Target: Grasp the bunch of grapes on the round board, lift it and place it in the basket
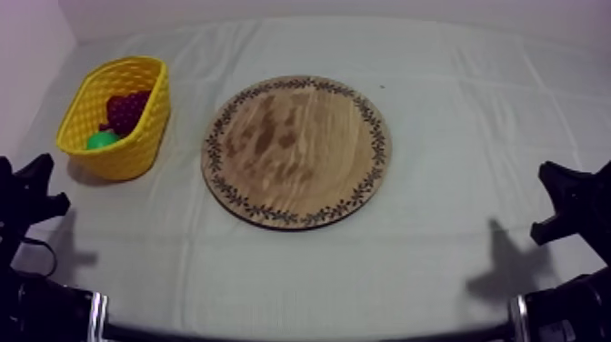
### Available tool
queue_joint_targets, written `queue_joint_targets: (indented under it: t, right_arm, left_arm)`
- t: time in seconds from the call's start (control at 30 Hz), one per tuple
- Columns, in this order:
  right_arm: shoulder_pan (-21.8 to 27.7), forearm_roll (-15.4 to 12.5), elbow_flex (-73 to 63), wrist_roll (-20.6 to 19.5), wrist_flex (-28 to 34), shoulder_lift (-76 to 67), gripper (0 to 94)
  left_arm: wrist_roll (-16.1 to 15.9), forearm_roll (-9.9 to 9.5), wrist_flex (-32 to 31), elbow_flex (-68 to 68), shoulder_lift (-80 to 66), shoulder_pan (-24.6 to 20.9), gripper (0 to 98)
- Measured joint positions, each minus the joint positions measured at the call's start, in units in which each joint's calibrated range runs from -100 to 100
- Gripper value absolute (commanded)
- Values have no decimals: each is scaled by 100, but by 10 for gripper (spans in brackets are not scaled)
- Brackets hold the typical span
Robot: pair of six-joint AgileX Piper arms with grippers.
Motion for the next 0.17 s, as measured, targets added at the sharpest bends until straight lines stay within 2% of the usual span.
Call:
queue_joint_targets:
  t: [0.17]
  right_arm:
    - [0, 0, 0, 0, 0, 0, 4]
  left_arm:
    - [-14, 0, 25, 0, 0, -2, 7]
